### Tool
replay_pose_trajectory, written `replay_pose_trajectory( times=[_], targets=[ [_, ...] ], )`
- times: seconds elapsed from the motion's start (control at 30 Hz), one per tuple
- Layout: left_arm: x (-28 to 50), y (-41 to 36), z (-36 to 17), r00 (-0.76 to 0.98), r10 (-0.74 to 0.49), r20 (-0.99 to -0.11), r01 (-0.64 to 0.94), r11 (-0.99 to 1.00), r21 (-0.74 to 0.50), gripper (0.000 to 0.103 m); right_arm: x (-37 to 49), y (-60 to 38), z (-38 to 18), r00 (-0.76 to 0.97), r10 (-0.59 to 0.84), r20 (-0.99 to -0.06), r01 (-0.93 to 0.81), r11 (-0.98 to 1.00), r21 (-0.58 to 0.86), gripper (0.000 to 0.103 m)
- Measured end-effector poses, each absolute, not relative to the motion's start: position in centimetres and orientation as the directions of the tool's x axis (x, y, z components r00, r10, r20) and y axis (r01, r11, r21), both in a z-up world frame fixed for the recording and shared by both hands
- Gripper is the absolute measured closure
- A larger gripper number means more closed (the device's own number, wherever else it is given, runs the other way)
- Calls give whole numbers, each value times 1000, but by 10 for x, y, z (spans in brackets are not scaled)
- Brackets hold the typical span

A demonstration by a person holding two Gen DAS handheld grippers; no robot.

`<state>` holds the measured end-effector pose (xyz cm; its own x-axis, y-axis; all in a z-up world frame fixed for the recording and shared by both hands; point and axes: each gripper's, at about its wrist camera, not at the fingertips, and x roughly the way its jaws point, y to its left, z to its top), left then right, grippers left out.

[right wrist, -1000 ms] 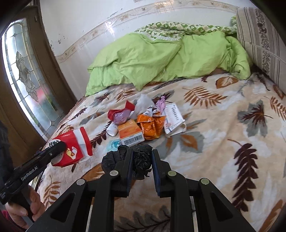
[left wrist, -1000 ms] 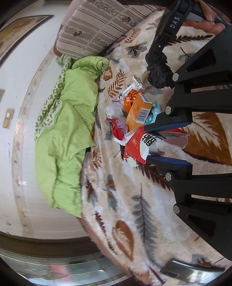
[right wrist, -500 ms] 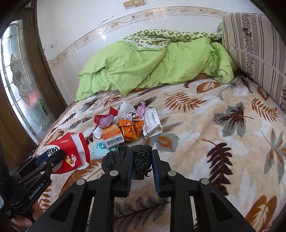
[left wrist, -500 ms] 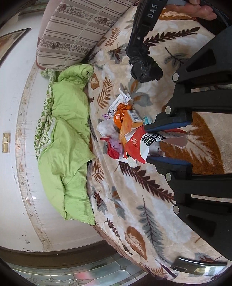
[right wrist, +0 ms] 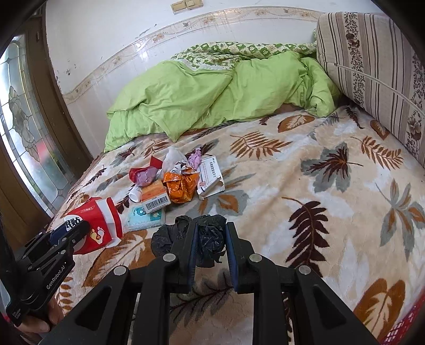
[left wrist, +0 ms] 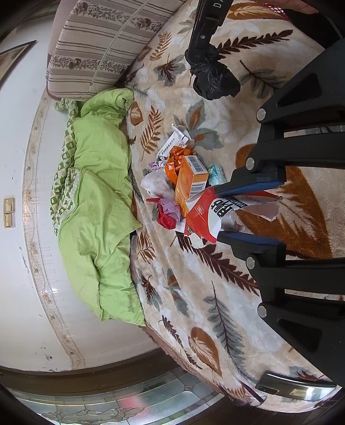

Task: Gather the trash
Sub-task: 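Carry both bags to the red basket and open both grippers over it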

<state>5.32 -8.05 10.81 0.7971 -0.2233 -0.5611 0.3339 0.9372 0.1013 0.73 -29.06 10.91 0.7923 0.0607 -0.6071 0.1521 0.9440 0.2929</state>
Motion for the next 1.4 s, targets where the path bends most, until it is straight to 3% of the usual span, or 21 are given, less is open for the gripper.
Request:
replay_pose_trajectory(
  times=[0.47, 0.77, 1.13, 1.4],
  targets=[
    [37, -89, 106, 750, -261, -608, 367, 929, 55, 77, -20, -302, 117, 794, 69, -604, 171, 928, 331, 82],
    [7, -106, 123, 690, -391, -610, 465, 884, -40, 77, -66, -333, 131, 805, 55, -591, 211, 905, 371, 82],
    [-33, -187, 163, 537, -606, -587, 678, 724, -126, 77, -152, -423, 145, 799, -130, -587, 409, 834, 371, 82],
    [-88, -297, 172, 269, -742, -614, 856, 477, -202, 77, -249, -497, 142, 699, -328, -636, 624, 713, 318, 82]
  ],
)
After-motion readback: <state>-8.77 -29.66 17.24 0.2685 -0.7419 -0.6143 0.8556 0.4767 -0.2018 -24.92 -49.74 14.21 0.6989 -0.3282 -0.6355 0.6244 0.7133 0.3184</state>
